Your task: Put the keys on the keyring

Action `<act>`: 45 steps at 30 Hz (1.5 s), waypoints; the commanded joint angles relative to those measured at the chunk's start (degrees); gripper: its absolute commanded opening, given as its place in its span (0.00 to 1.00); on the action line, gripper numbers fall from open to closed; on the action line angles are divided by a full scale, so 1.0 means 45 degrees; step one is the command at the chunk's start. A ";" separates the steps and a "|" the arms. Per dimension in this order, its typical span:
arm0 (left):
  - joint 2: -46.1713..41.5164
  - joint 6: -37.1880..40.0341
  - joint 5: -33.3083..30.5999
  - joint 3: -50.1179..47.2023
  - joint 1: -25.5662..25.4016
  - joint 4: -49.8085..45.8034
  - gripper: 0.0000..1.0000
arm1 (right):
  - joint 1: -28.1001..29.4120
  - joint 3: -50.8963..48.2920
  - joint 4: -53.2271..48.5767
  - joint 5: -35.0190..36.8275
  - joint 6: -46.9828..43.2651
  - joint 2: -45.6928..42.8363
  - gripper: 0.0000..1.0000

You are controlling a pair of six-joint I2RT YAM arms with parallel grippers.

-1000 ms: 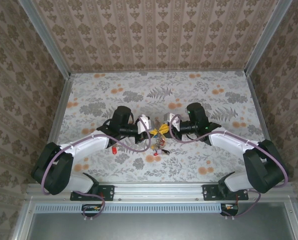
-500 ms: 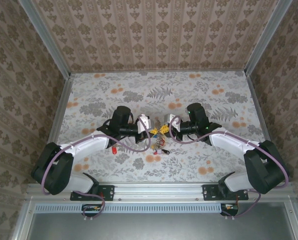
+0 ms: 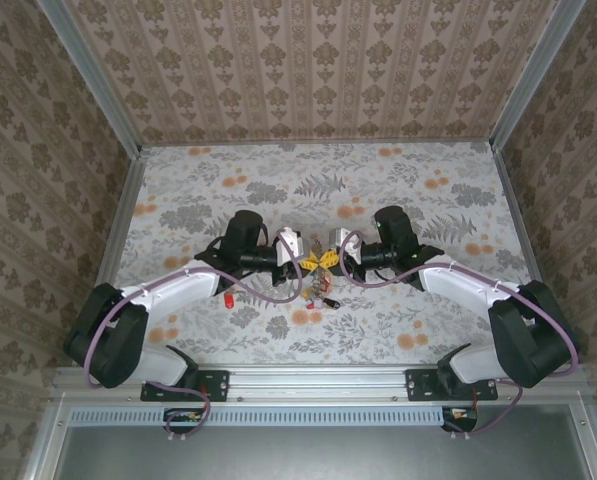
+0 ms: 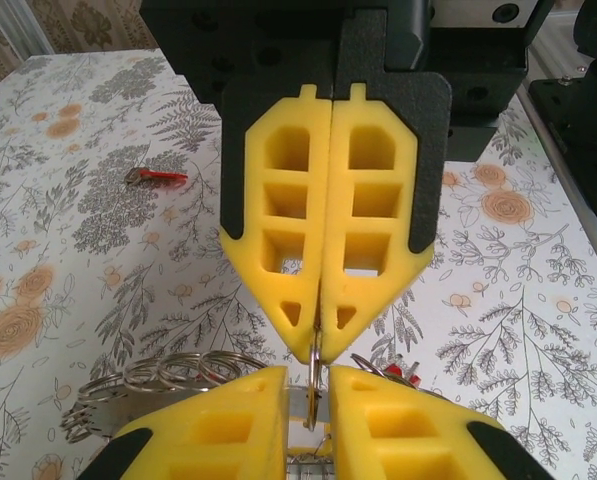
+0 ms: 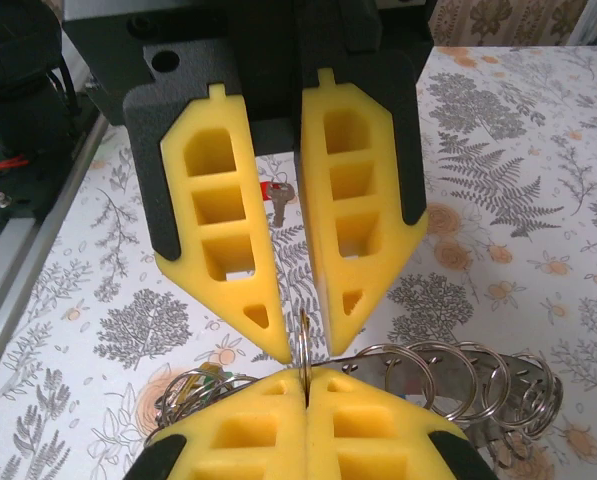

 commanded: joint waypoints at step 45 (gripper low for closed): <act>-0.0292 0.0358 -0.0013 0.0075 0.0143 -0.0665 0.19 | 0.0048 0.0198 0.1281 -0.1026 0.0877 0.0145 0.00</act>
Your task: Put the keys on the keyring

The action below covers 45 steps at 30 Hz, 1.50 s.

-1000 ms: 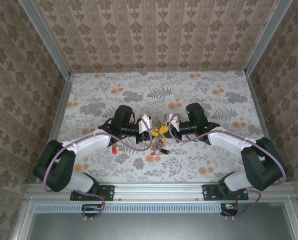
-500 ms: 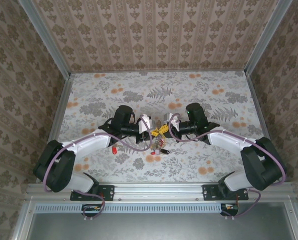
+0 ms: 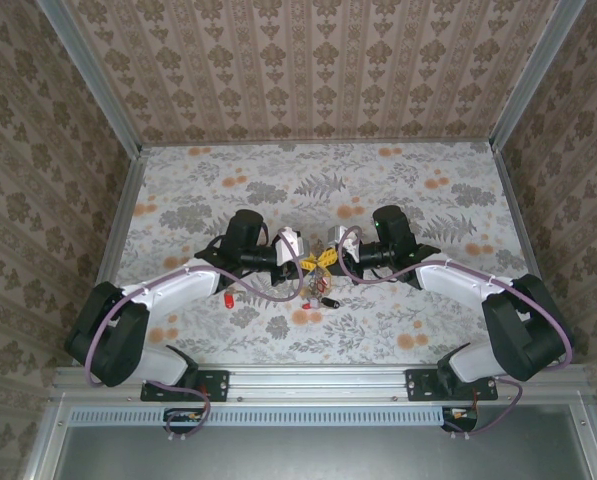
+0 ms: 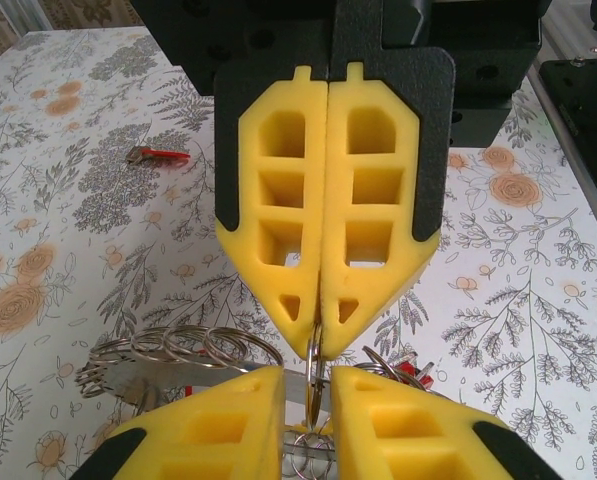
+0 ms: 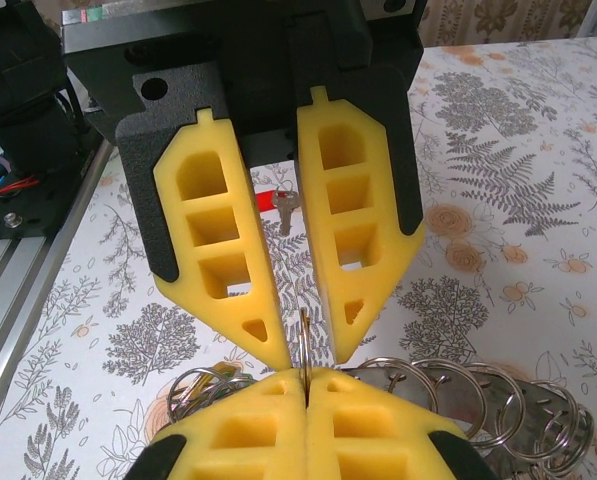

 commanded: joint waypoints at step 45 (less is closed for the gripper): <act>-0.0481 -0.2179 -0.0276 -0.0550 0.0144 0.2351 0.00 | -0.4552 0.2973 -0.7566 1.1581 1.0539 -0.0135 0.32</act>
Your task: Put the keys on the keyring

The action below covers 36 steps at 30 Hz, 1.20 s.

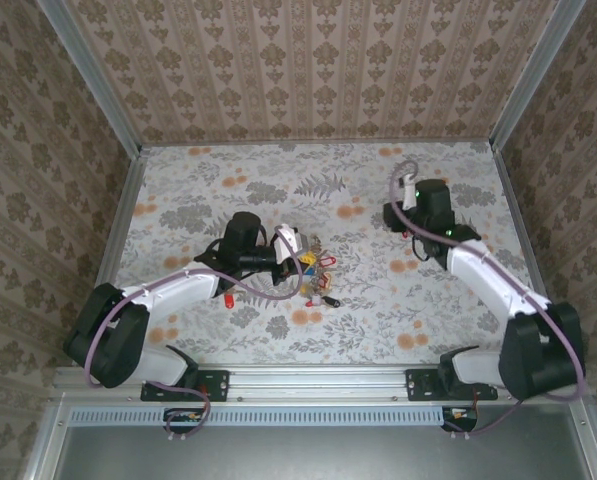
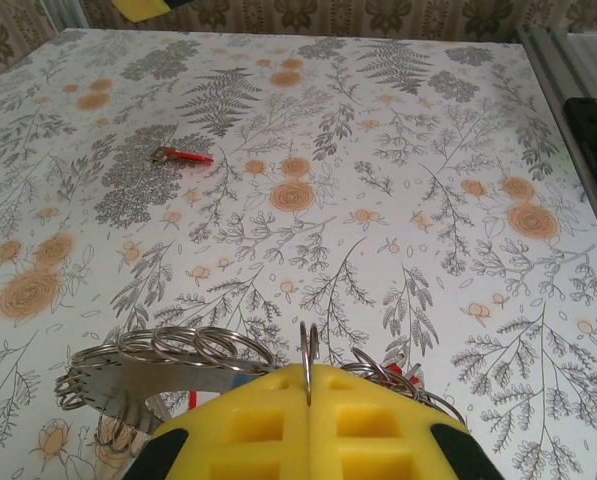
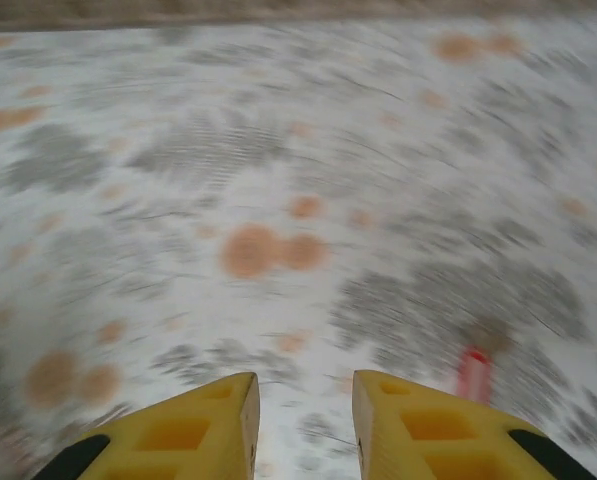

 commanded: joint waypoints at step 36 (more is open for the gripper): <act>-0.0583 -0.0618 0.0505 0.0410 0.0247 0.0476 0.00 | -0.1503 0.5874 -0.6234 -0.0450 0.0762 0.8510 0.21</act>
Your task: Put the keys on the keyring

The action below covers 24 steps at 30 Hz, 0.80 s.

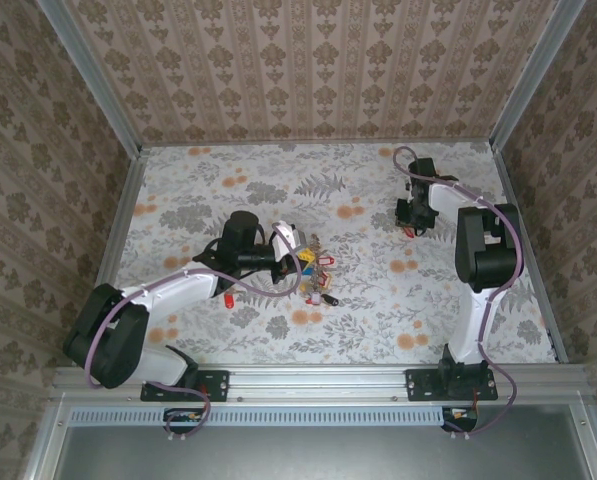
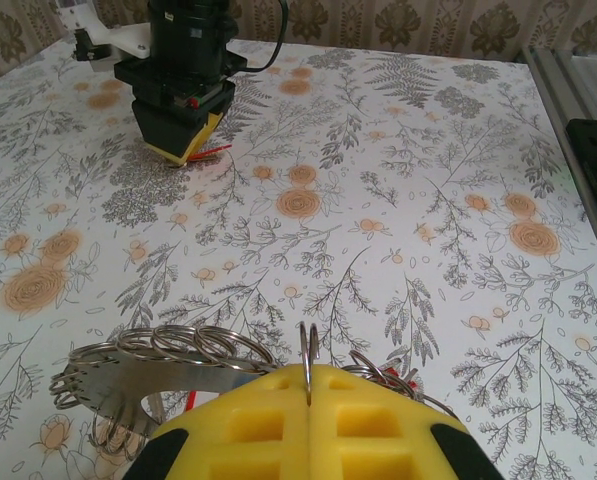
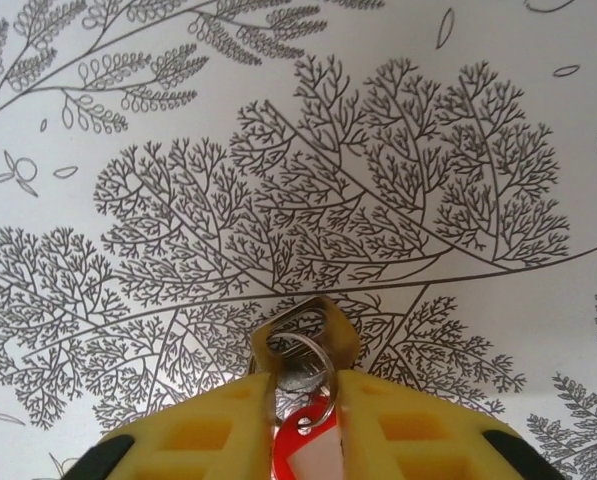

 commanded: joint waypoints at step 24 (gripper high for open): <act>-0.1131 0.0137 0.0089 0.0326 0.0101 -0.0286 0.00 | 0.2998 -0.4147 -0.0764 -0.1255 -0.0153 -0.5155 0.33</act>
